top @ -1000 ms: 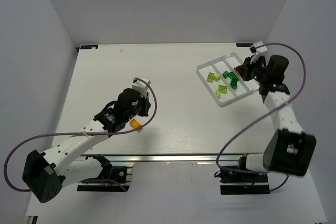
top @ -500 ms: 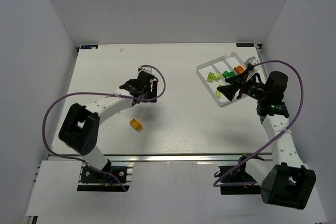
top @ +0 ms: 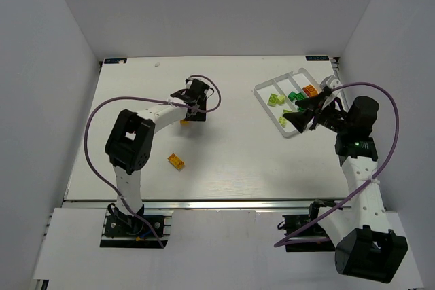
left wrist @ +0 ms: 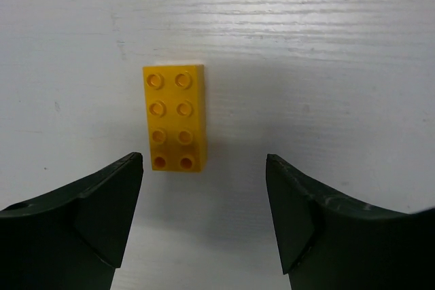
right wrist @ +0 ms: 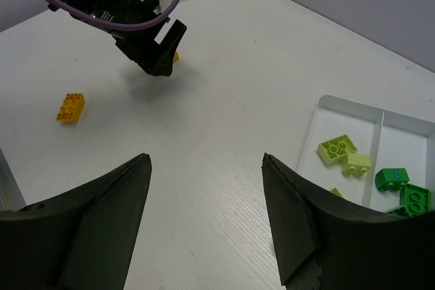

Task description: Sort the legos into containers by color

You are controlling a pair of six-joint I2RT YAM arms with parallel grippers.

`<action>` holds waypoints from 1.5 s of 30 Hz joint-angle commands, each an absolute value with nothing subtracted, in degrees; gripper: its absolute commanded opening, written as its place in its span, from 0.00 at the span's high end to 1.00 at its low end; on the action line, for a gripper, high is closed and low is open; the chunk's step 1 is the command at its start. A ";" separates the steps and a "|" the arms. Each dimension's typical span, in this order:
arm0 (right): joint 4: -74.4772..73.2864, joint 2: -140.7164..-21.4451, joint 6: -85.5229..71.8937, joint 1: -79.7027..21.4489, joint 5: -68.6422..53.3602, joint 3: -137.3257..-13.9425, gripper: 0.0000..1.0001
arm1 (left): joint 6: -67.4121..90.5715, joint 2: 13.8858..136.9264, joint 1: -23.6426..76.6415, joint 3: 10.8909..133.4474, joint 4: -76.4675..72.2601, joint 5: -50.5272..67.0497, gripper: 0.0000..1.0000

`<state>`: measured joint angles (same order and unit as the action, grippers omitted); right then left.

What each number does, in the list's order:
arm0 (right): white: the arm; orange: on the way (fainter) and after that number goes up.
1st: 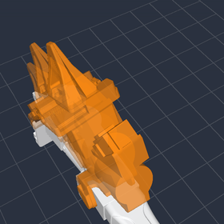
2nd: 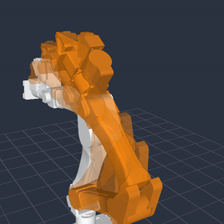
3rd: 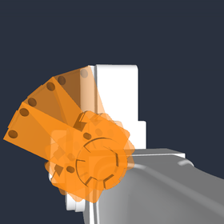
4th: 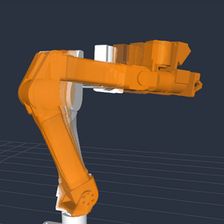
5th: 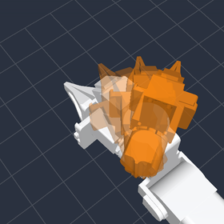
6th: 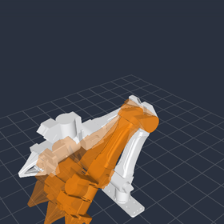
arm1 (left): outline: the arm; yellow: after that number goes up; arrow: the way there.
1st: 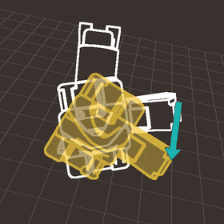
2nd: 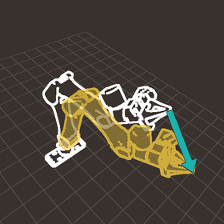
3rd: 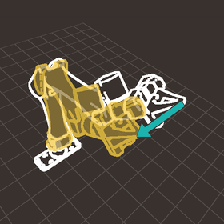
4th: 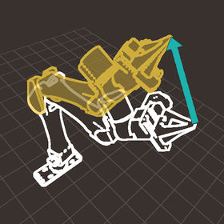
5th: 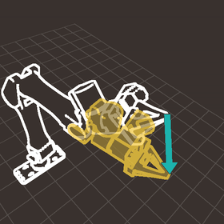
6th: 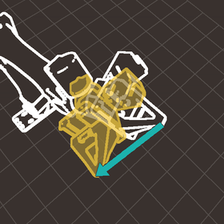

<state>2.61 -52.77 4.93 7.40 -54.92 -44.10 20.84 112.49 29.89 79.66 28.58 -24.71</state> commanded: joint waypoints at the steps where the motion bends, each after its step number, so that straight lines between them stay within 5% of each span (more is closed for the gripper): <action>1: 2.46 -51.77 5.89 8.00 -56.42 -43.51 0.28 | 21.09 112.32 28.04 82.79 30.15 -26.81 0.18; 15: 3.51 -52.21 5.54 9.49 -57.74 -42.63 0.29 | 21.01 116.63 25.05 82.62 28.39 -19.43 0.47; 24: 5.18 -52.64 5.28 9.32 -60.64 -40.96 0.38 | 15.41 108.23 24.52 77.71 22.95 -9.51 0.87; 28: 2.30 -57.12 1.94 8.35 -63.19 -43.23 0.46 | 8.27 97.14 26.80 68.84 11.36 18.17 0.87; 32: -2.19 -63.36 -2.54 4.93 -65.21 -46.75 0.47 | 6.42 88.34 30.22 59.43 2.13 32.05 0.84; 45: -11.16 -77.26 -6.33 -8.08 -62.58 -54.41 0.24 | 3.43 89.03 43.86 59.15 -2.11 26.63 0.82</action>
